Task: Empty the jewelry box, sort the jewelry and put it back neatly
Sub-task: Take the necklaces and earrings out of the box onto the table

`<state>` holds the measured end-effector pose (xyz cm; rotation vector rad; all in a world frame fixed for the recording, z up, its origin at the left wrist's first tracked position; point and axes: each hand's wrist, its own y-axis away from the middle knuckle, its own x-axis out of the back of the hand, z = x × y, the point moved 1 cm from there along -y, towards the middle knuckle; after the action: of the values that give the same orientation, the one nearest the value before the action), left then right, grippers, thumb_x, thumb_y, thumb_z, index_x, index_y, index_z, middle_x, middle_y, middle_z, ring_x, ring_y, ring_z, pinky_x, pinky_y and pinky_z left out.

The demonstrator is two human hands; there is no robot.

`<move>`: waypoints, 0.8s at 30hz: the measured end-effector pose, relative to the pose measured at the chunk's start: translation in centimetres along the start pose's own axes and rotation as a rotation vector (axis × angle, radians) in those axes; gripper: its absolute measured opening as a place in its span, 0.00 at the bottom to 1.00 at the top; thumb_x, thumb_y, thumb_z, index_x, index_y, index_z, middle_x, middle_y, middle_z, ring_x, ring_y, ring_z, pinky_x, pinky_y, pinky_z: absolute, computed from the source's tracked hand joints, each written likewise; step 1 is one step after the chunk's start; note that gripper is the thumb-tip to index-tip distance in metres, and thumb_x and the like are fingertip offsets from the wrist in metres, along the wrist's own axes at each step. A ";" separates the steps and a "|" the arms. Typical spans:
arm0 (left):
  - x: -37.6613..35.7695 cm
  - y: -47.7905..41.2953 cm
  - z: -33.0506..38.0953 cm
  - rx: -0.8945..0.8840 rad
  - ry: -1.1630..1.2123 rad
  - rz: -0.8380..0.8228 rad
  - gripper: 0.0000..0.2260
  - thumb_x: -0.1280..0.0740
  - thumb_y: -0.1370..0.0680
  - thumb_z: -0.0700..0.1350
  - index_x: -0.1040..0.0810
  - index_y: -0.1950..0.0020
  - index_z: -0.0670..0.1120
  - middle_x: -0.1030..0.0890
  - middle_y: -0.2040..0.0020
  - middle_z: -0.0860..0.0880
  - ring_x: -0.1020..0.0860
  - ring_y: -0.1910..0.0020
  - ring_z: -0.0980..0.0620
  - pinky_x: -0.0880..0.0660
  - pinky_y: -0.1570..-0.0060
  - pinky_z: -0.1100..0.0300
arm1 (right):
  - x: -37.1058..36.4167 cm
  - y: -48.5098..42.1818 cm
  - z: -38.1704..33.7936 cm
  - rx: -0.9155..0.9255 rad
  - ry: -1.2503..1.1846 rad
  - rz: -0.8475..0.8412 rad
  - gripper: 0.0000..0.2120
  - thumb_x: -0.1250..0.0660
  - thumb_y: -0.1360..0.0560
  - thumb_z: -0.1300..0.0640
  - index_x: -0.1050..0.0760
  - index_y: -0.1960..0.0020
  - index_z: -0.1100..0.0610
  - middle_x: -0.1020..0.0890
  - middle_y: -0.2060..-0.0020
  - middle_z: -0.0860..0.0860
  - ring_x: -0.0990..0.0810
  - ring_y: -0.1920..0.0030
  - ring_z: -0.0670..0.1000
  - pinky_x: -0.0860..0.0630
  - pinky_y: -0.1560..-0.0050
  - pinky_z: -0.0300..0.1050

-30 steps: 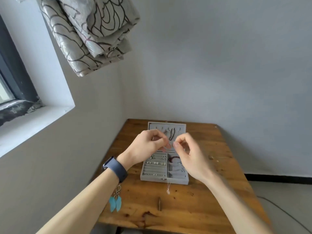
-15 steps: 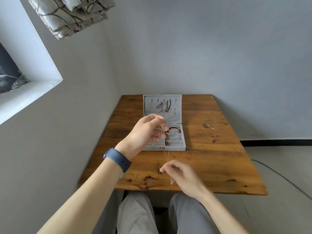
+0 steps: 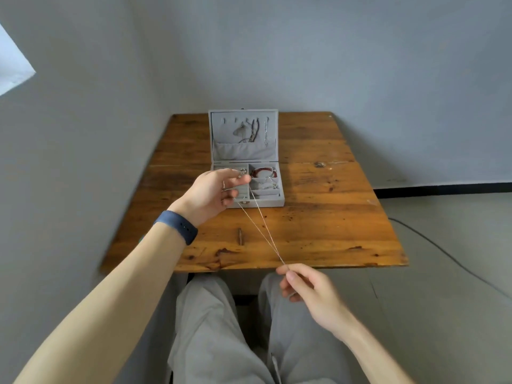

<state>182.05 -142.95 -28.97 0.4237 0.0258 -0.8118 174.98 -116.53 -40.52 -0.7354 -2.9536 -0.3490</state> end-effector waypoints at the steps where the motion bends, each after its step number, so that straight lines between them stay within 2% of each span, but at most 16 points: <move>1: -0.2 -0.2 -0.3 0.015 0.020 -0.006 0.06 0.35 0.20 0.42 0.26 0.43 0.45 0.16 0.51 0.48 0.31 0.71 0.55 0.37 0.72 0.63 | 0.2 0.2 0.2 -0.002 -0.003 0.009 0.10 0.38 0.18 0.56 0.21 0.41 0.50 0.16 0.55 0.46 0.16 0.53 0.49 0.21 0.54 0.40; 5: -1.1 -1.0 -0.8 0.036 0.028 -0.020 0.14 0.32 0.22 0.40 0.27 0.38 0.45 0.17 0.50 0.50 0.32 0.71 0.57 0.38 0.74 0.65 | 1.1 0.6 0.8 -0.013 -0.031 0.060 0.11 0.37 0.18 0.59 0.23 0.39 0.49 0.15 0.51 0.46 0.15 0.54 0.51 0.21 0.55 0.40; 9: -1.9 -1.6 -0.9 0.045 -0.007 -0.104 0.19 0.30 0.26 0.40 0.26 0.36 0.46 0.17 0.50 0.53 0.33 0.71 0.57 0.39 0.73 0.65 | 2.2 1.0 1.6 -0.047 -0.172 0.138 0.06 0.36 0.19 0.59 0.24 0.43 0.54 0.14 0.52 0.51 0.16 0.58 0.51 0.20 0.54 0.43; 16: -2.5 -2.6 -1.0 0.031 0.015 -0.143 0.15 0.34 0.23 0.39 0.25 0.37 0.48 0.17 0.52 0.54 0.34 0.70 0.57 0.38 0.74 0.66 | 3.0 1.2 1.7 -0.042 -0.372 0.269 0.06 0.35 0.20 0.59 0.21 0.45 0.55 0.15 0.59 0.54 0.18 0.61 0.50 0.21 0.58 0.40; 21: -1.6 -2.8 -1.3 0.027 0.020 -0.141 0.14 0.34 0.24 0.40 0.24 0.39 0.49 0.18 0.50 0.54 0.34 0.70 0.57 0.38 0.74 0.65 | 3.0 1.2 1.4 -0.015 -0.524 0.308 0.06 0.32 0.22 0.60 0.18 0.48 0.52 0.15 0.53 0.56 0.16 0.56 0.53 0.20 0.54 0.42; 24: -1.0 -2.8 -1.6 0.029 0.035 -0.126 0.13 0.33 0.24 0.40 0.24 0.40 0.50 0.18 0.50 0.54 0.33 0.70 0.58 0.38 0.74 0.65 | 2.8 0.9 1.1 0.008 -0.553 0.316 0.07 0.29 0.25 0.55 0.17 0.47 0.51 0.14 0.50 0.56 0.15 0.52 0.54 0.20 0.52 0.41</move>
<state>179.56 -143.34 -31.25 0.4668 0.0737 -0.9300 172.90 -114.19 -41.01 -1.4835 -3.2311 -0.1196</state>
